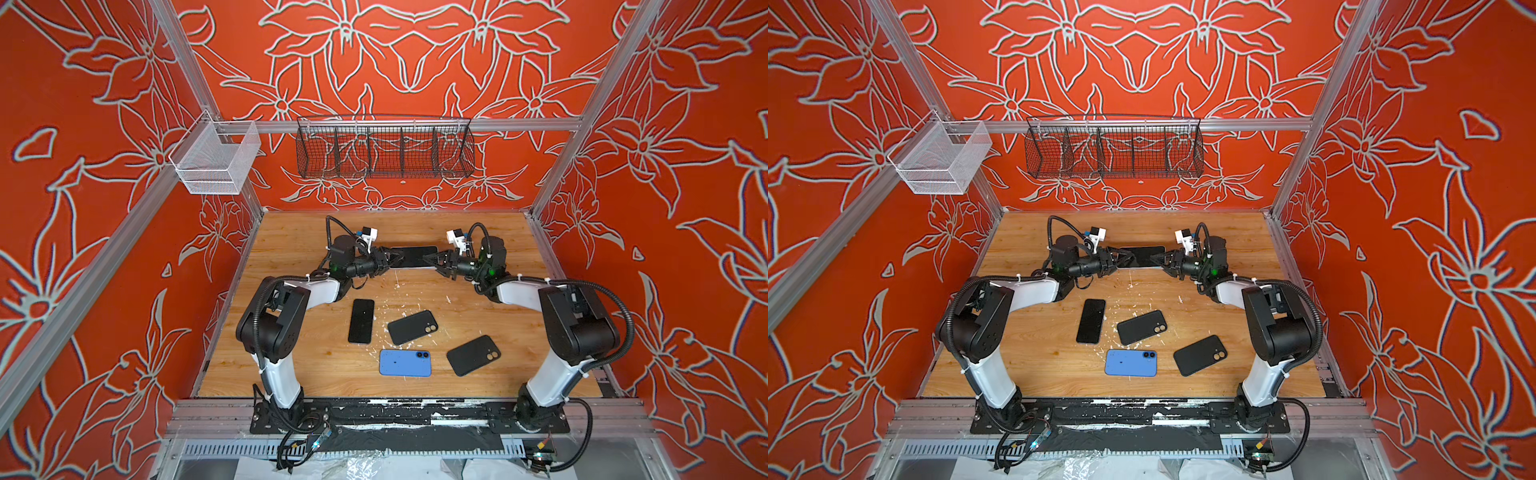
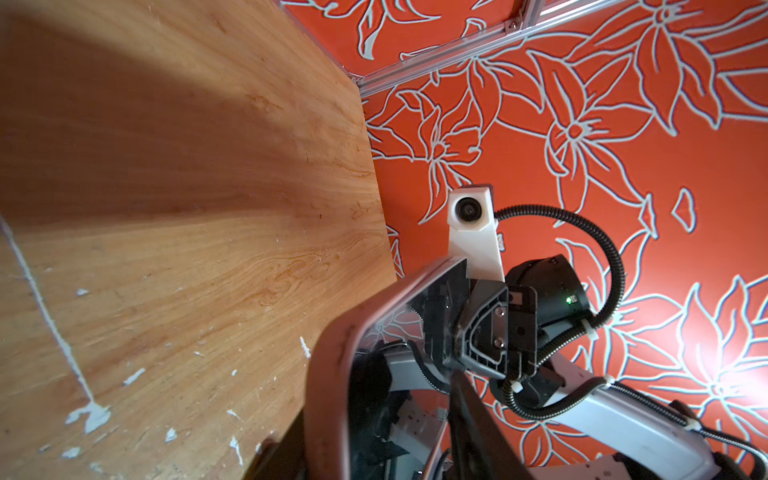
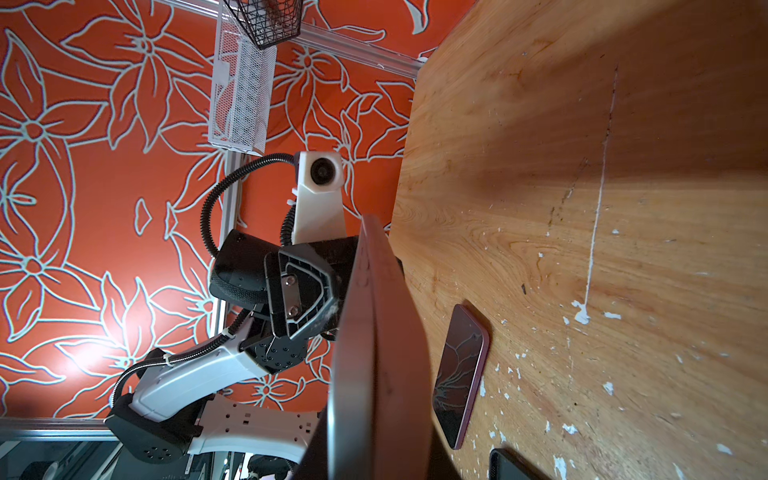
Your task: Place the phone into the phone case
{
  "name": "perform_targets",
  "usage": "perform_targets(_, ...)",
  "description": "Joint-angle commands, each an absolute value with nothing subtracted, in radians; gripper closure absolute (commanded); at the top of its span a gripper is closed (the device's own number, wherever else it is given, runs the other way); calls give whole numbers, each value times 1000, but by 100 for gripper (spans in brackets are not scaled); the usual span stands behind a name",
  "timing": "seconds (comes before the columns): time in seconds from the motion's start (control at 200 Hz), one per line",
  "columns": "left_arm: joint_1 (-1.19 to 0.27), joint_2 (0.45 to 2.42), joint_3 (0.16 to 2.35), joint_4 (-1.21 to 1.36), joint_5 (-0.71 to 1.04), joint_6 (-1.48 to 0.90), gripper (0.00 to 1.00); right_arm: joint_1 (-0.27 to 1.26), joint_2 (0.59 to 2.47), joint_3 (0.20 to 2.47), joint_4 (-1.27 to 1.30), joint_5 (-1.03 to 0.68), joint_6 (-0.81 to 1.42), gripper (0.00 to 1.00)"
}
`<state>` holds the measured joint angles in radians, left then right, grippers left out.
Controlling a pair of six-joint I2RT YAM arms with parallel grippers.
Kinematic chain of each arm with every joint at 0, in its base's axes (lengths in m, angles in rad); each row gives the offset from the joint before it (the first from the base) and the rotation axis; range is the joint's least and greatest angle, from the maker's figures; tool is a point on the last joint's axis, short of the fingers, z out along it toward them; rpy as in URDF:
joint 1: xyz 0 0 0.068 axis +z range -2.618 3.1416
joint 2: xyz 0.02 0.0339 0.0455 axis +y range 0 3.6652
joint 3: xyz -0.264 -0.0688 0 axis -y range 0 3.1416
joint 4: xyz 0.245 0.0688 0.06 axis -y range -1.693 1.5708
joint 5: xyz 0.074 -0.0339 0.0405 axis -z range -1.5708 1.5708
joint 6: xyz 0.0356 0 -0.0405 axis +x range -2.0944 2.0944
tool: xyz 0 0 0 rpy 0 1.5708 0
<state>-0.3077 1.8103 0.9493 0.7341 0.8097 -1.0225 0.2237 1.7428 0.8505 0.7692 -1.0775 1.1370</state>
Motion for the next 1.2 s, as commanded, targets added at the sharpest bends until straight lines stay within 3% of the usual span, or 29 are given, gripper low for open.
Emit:
perform_targets(0.0, -319, 1814, 971, 884, 871, -1050, 63, 230, 1749, 833, 737, -1091, 1101, 100)
perform_targets(0.27, -318, 1823, 954, 924, 867, -1077, 87, 228, 1719, 848, 641, -1076, 1031, 100)
perform_targets(0.46, -314, 1827, 931, 966, 860, -1105, 100, 211, 1701, 855, 665, -1082, 1050, 81)
perform_targets(0.706, -304, 1828, 919, 996, 854, -1125, 100, 176, 1647, 846, 659, -1100, 1050, 64)
perform_targets(1.061, -304, 1830, 923, 996, 848, -1123, 100, 152, 1602, 821, 682, -1105, 1063, 64)
perform_targets(1.196, -301, 1832, 921, 996, 844, -1124, 100, 138, 1589, 818, 690, -1109, 1075, 69)
